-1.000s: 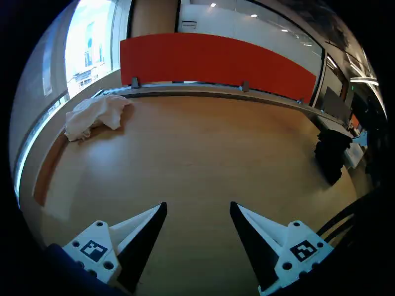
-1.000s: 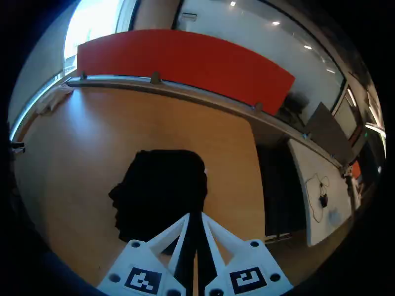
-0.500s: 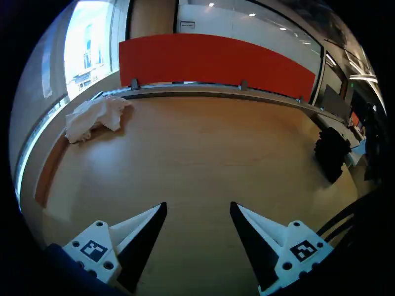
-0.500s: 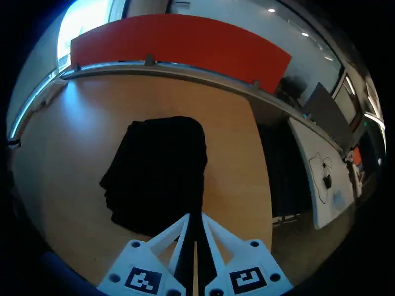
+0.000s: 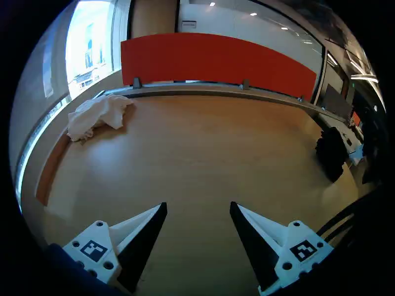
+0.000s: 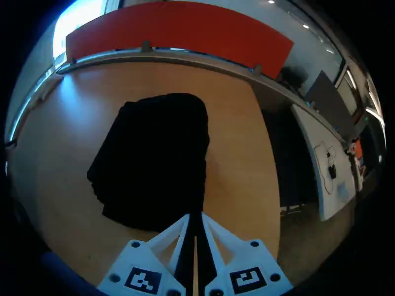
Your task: Fold towel
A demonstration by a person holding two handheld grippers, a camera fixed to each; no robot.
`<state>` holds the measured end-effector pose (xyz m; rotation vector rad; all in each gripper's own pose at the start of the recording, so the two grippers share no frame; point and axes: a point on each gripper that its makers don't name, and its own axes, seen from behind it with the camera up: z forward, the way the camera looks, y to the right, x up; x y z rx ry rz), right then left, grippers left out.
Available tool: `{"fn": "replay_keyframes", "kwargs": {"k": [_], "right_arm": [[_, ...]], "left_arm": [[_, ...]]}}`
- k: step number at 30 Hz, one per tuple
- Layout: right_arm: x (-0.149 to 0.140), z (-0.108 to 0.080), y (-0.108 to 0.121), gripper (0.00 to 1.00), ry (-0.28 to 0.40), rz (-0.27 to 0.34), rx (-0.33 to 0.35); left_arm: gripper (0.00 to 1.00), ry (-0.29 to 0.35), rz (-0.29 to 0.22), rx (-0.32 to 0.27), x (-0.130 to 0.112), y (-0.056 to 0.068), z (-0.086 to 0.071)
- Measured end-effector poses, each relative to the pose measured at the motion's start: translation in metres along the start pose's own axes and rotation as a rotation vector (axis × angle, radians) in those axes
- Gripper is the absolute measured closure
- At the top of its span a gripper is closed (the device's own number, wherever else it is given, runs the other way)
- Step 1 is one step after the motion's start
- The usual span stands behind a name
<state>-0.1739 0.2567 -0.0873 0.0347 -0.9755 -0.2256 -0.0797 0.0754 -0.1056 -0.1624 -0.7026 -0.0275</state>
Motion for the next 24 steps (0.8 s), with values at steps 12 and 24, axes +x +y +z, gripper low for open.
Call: {"fn": "replay_keyframes", "kwargs": {"k": [12, 24], "right_arm": [[-0.005, 0.012, -0.003, 0.98, -0.024, 0.015, -0.002], [-0.003, 0.004, -0.003, 0.70, 0.002, 0.027, -0.012]], "left_arm": [[0.06, -0.001, 0.000, -0.001, 0.000, 0.001, -0.002], [0.06, 0.001, -0.006, 0.005, 0.002, 0.000, 0.001]]}}
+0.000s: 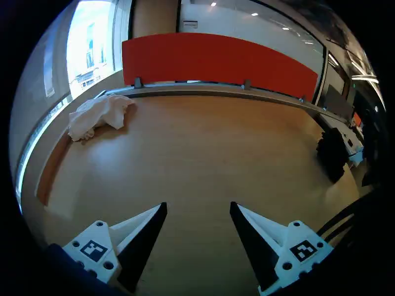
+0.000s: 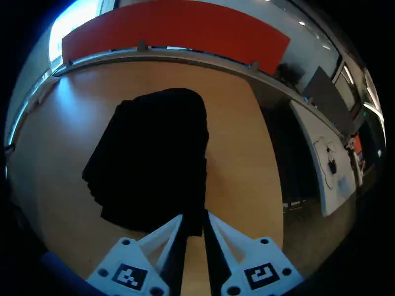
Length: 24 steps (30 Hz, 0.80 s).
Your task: Fold towel
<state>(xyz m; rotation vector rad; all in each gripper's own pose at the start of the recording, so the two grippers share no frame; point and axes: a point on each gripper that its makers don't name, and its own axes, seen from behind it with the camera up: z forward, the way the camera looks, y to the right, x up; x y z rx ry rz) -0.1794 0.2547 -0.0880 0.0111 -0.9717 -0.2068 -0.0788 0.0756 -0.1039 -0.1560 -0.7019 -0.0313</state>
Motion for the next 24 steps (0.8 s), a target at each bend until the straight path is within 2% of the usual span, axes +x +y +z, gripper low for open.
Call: {"fn": "replay_keyframes", "kwargs": {"k": [6, 9, 14, 19, 24], "right_arm": [[0.000, -0.006, 0.002, 0.52, 0.017, 0.003, -0.018], [0.001, -0.009, 0.003, 0.36, 0.026, 0.004, -0.029], [0.002, -0.013, 0.004, 0.28, 0.035, -0.001, -0.046], [0.005, -0.019, 0.000, 0.02, 0.053, 0.009, -0.043], [0.008, -0.025, -0.001, 0.00, 0.070, 0.012, -0.050]], "left_arm": [[0.06, 0.003, -0.003, 0.007, 0.002, -0.003, 0.002], [0.06, 0.006, -0.002, -0.005, 0.004, 0.000, 0.001], [0.06, 0.011, -0.001, 0.000, 0.005, -0.001, 0.002], [0.06, 0.014, -0.005, 0.007, 0.005, -0.005, 0.000], [0.06, 0.018, -0.005, -0.005, 0.006, -0.002, -0.001]]}}
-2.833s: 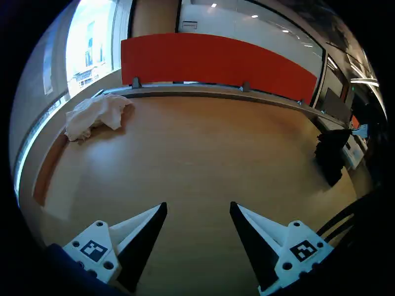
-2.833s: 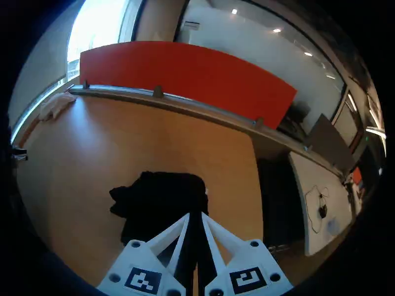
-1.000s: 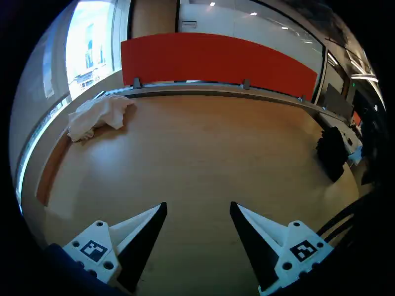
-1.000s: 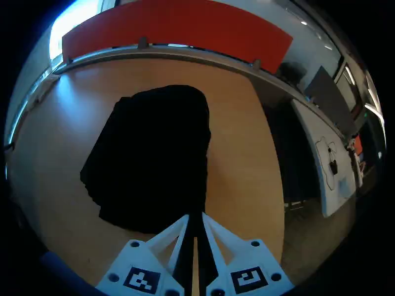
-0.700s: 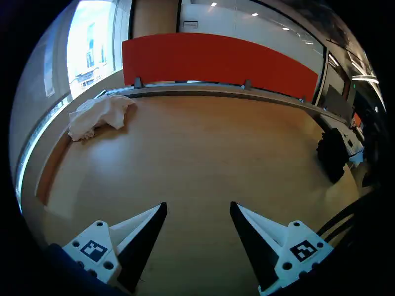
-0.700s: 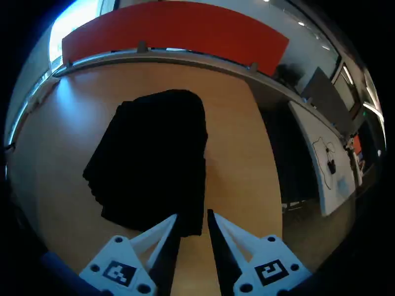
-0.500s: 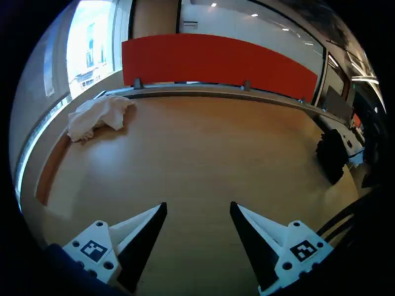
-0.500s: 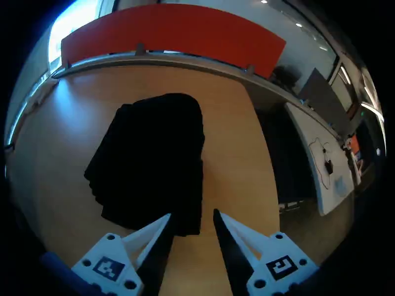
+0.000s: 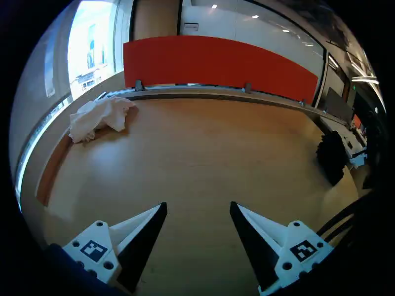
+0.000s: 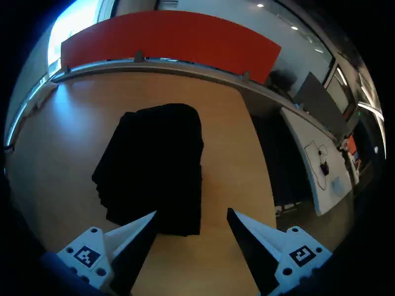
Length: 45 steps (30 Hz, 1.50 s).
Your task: Fold towel
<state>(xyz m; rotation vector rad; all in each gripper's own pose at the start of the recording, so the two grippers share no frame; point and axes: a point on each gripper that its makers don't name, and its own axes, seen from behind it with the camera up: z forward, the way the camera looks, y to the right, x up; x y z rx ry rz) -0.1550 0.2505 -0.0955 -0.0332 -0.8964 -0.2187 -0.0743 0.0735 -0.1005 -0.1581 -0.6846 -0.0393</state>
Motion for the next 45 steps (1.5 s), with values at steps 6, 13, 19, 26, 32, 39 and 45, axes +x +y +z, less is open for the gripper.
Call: {"fn": "replay_keyframes", "kwargs": {"k": [6, 13, 19, 26, 32, 39, 45], "right_arm": [[0.010, -0.009, -0.003, 0.00, 0.035, 0.004, -0.001], [0.040, -0.023, -0.011, 0.00, 0.131, 0.053, 0.006], [0.068, -0.033, -0.019, 0.00, 0.231, 0.095, 0.009], [0.096, -0.045, -0.025, 0.00, 0.350, 0.141, -0.007], [0.127, -0.063, -0.028, 0.00, 0.480, 0.222, 0.000], [0.148, -0.074, -0.024, 0.00, 0.593, 0.308, -0.008], [0.157, -0.080, -0.024, 0.00, 0.629, 0.319, -0.015]], "left_arm": [[0.06, 0.004, 0.000, 0.014, 0.002, -0.005, -0.001], [0.06, 0.017, -0.003, 0.008, 0.006, -0.006, -0.002], [0.05, 0.032, -0.010, 0.009, 0.012, -0.008, -0.002], [0.06, 0.065, -0.022, 0.020, 0.022, -0.014, -0.003], [0.06, 0.111, -0.047, 0.035, 0.037, -0.023, -0.002], [0.06, 0.213, -0.064, 0.036, 0.068, -0.031, -0.003], [0.06, 0.293, -0.054, 0.044, 0.096, -0.038, -0.004]]}}
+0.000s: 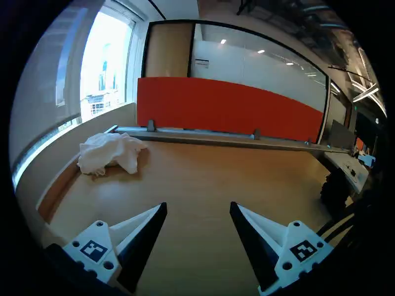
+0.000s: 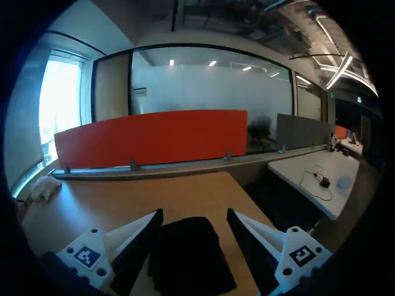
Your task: Fold towel
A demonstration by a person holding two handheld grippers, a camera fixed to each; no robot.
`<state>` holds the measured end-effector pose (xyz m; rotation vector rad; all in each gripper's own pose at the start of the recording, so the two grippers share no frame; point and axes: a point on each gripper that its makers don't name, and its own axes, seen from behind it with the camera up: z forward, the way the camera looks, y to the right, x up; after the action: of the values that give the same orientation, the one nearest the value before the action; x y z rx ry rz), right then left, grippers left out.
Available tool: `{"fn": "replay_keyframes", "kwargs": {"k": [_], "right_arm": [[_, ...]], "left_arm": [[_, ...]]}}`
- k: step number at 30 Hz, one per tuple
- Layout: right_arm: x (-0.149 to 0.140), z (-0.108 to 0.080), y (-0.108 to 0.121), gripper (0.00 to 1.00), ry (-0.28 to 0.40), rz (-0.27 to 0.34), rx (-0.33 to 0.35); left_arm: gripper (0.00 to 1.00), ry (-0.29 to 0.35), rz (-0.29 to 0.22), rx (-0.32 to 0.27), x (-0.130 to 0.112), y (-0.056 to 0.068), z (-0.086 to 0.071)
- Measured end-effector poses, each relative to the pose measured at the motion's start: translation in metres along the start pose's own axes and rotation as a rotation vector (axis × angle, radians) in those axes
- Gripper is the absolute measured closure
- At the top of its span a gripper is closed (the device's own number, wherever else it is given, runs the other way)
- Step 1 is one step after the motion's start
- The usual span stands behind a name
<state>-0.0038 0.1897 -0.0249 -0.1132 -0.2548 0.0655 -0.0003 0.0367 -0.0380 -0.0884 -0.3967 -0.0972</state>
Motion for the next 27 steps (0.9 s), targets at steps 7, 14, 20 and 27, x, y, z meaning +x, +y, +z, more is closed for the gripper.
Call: {"fn": "replay_keyframes", "kwargs": {"k": [7, 14, 20, 27], "right_arm": [[0.025, -0.004, -0.013, 0.00, 0.075, -0.018, 0.011], [0.046, -0.008, -0.034, 0.00, 0.154, -0.049, 0.023], [0.053, -0.009, -0.058, 0.00, 0.187, -0.033, 0.043], [0.049, -0.009, -0.093, 0.00, 0.203, -0.042, 0.086]], "left_arm": [[0.06, 0.064, 0.009, 0.003, 0.023, -0.002, 0.006], [0.06, 0.122, 0.018, 0.005, 0.044, -0.004, 0.011], [0.06, 0.171, 0.035, 0.031, 0.062, -0.011, 0.011], [0.06, 0.218, 0.032, 0.042, 0.078, -0.014, 0.008]]}}
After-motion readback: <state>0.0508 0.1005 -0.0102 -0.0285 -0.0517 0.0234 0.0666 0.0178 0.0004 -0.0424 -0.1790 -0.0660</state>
